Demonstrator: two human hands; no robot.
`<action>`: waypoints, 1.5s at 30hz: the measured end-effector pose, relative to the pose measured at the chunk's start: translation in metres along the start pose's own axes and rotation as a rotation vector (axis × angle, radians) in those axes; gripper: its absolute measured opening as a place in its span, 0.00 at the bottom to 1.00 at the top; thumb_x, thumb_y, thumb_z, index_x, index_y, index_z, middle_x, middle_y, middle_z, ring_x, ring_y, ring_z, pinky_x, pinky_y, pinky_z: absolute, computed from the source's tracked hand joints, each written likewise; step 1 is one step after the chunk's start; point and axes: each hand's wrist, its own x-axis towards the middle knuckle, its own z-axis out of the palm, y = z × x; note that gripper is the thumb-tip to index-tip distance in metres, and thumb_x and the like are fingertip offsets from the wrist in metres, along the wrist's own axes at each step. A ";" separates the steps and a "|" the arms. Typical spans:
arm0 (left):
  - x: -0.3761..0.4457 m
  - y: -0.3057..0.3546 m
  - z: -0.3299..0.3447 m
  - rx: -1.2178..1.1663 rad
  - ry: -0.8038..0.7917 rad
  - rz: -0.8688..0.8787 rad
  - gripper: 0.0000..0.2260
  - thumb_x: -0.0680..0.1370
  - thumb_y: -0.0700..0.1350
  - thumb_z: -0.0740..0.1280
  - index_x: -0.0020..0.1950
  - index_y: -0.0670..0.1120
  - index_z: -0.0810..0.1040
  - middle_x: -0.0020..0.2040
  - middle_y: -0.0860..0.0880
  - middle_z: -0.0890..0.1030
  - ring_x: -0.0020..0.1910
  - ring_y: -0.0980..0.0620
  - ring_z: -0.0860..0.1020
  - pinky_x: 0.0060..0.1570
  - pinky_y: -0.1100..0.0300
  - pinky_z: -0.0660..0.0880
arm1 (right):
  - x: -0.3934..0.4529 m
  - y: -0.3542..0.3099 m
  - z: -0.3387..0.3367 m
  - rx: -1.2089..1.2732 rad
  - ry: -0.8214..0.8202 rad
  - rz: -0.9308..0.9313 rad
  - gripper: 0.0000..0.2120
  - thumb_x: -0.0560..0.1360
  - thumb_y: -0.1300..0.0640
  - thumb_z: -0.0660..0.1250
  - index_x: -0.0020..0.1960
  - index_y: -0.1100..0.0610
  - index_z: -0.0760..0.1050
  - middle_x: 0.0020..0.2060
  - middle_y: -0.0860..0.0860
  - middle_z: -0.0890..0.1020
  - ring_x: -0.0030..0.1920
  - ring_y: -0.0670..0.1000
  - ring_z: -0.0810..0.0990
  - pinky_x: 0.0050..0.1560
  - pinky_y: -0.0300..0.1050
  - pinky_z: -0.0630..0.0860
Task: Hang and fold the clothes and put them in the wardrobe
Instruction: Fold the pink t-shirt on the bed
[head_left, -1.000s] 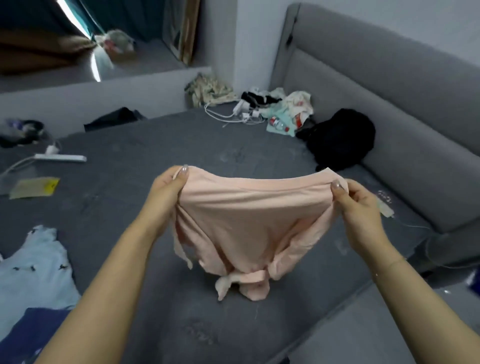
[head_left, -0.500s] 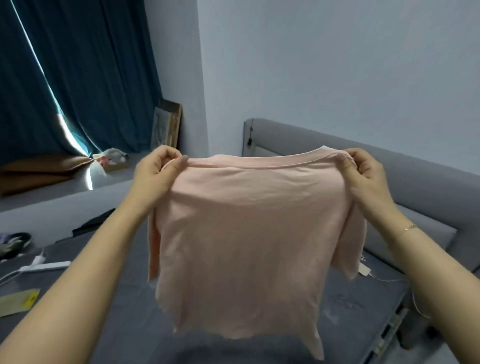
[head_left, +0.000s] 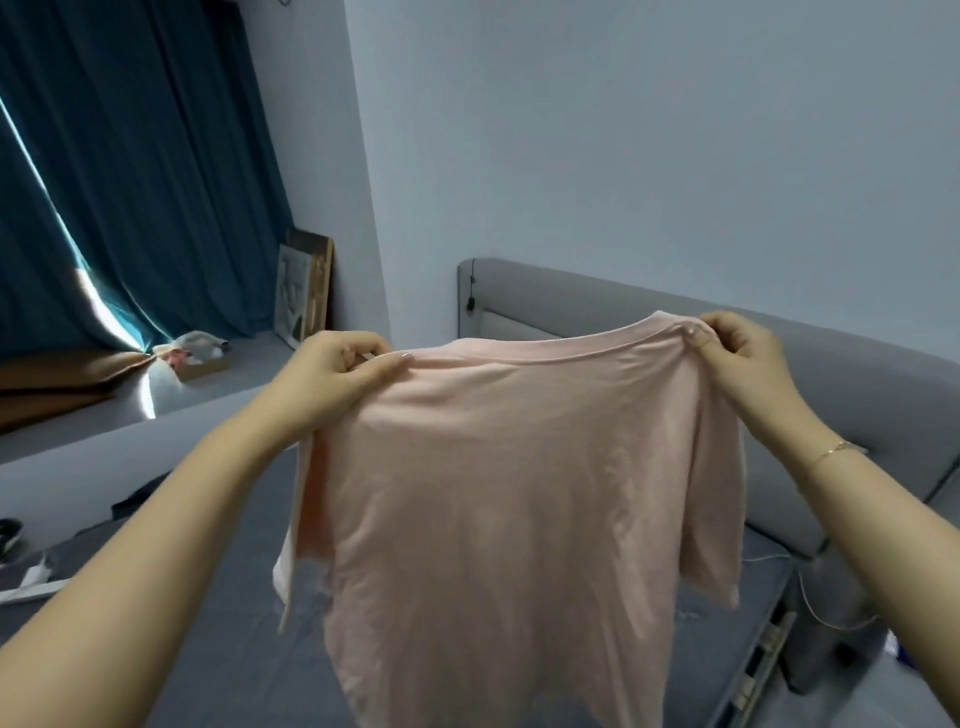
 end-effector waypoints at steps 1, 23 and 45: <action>0.001 0.004 0.011 -0.068 -0.018 -0.021 0.13 0.77 0.55 0.67 0.42 0.47 0.82 0.36 0.33 0.79 0.33 0.48 0.71 0.36 0.52 0.69 | 0.001 0.014 -0.002 0.002 0.010 0.036 0.07 0.79 0.56 0.65 0.43 0.51 0.79 0.36 0.40 0.80 0.37 0.36 0.75 0.41 0.33 0.71; 0.152 0.075 0.304 -0.462 0.233 -0.411 0.06 0.79 0.49 0.66 0.45 0.49 0.79 0.26 0.47 0.71 0.28 0.54 0.63 0.30 0.61 0.59 | 0.272 0.234 0.041 0.167 0.008 0.245 0.12 0.80 0.59 0.61 0.40 0.53 0.77 0.36 0.43 0.79 0.37 0.41 0.75 0.42 0.34 0.71; -0.231 -0.149 0.370 -0.462 0.782 -1.531 0.09 0.81 0.42 0.63 0.44 0.52 0.79 0.39 0.54 0.81 0.39 0.57 0.75 0.38 0.72 0.69 | -0.159 0.200 0.541 -0.040 -1.329 -0.103 0.17 0.77 0.66 0.62 0.29 0.59 0.68 0.29 0.51 0.71 0.35 0.52 0.68 0.39 0.44 0.63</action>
